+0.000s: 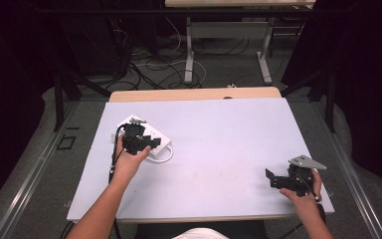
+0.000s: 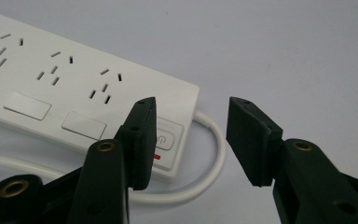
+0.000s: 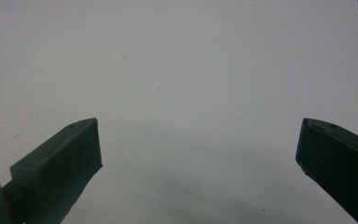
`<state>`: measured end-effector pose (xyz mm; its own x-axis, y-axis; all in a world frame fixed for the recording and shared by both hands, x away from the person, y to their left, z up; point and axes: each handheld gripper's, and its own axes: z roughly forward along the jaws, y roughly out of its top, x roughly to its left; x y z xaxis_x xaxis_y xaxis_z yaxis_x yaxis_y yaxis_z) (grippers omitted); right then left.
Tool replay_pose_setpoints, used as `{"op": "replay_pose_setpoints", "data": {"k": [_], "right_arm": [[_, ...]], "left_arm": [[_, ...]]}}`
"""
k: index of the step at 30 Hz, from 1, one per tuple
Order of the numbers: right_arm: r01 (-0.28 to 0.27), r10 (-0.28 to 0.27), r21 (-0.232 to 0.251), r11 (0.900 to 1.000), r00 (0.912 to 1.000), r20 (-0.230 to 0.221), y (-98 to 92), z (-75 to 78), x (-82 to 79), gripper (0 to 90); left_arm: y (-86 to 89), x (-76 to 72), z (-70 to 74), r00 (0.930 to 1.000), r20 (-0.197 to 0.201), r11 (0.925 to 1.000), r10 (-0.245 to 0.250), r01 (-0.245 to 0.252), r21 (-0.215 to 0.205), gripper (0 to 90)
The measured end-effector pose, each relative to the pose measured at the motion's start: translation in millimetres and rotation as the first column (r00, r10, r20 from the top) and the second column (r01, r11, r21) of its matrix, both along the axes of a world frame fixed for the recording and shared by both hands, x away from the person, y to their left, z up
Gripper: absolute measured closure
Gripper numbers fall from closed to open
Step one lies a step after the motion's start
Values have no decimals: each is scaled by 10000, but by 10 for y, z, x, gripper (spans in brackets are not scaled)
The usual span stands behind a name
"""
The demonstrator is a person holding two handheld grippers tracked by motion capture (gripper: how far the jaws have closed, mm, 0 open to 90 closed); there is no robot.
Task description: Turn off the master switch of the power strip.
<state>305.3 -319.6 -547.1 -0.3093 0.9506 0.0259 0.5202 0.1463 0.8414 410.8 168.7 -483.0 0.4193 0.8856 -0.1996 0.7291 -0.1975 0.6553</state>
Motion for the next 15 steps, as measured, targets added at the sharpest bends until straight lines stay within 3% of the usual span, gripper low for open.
{"op": "replay_pose_setpoints", "data": {"k": [8, 15], "right_arm": [[-6, 6, 17, 10000, 10000, -12, 5, -3, 1, 0], [-1, 1, 38, 10000, 10000, -5, 4, -2, 1, 0]], "left_arm": [[33, -80, 55, 9993, 366, 10000, -45, 43, 48, 435], [45, -154, 95, 9978, 661, 10000, -37, 37, 3, 410]]}}
